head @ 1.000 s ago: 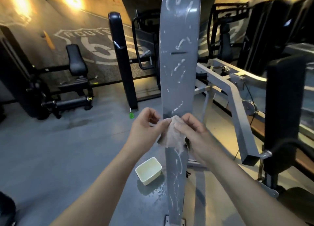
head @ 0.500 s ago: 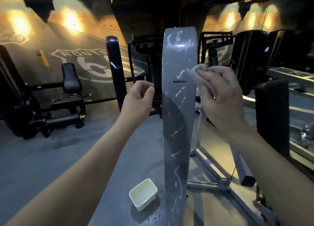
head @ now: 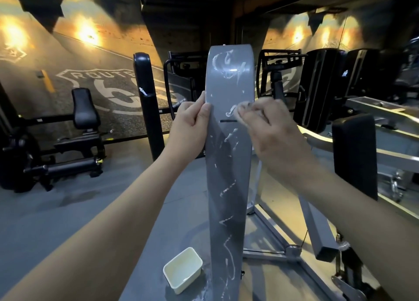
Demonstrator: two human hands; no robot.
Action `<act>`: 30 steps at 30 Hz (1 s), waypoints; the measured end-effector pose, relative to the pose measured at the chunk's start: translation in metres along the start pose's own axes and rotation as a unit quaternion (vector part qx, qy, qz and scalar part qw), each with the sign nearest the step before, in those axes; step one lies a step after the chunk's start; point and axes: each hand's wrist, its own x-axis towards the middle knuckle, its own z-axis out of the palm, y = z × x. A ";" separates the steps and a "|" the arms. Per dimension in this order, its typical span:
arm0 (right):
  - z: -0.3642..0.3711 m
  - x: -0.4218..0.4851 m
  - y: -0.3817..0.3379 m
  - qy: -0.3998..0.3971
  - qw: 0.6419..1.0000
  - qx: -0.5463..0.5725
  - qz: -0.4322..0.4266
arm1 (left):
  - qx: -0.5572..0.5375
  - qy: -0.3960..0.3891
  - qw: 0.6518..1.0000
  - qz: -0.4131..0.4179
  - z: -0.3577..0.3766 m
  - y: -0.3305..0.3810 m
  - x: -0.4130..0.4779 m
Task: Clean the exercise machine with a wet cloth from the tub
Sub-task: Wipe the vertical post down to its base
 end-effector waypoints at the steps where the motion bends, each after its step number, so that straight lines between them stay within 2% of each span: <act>1: 0.000 0.012 0.004 0.005 1.000 -0.004 0.009 | 0.006 0.001 1.000 0.003 -0.001 0.000 0.001; 5: 0.002 0.035 0.008 0.008 1.000 -0.010 0.019 | 0.025 -0.004 1.000 0.011 -0.002 -0.002 0.003; 10: -0.008 0.014 0.010 -0.066 0.997 -0.013 -0.047 | 0.019 0.000 1.000 0.008 -0.001 -0.003 0.005; 14: -0.008 0.052 0.018 -0.024 0.999 -0.014 0.018 | 0.012 0.003 1.000 0.006 0.000 -0.002 0.003; 16: -0.004 0.044 0.007 -0.031 0.999 0.007 0.034 | 0.011 0.006 1.000 0.008 0.000 -0.003 0.002; 19: -0.008 0.003 -0.007 -0.093 0.995 0.018 -0.043 | 0.013 0.007 1.000 0.018 0.001 -0.002 0.001; 21: -0.010 0.004 0.003 -0.091 0.993 0.012 -0.068 | 0.009 0.014 1.000 0.024 0.002 -0.003 0.001; 26: 0.001 0.033 0.013 0.017 0.997 0.046 0.057 | 0.017 0.020 0.999 0.028 0.003 -0.002 0.001; 30: 0.006 -0.027 -0.012 -0.021 0.989 0.129 0.071 | 0.031 0.021 0.999 0.033 0.004 -0.003 0.001</act>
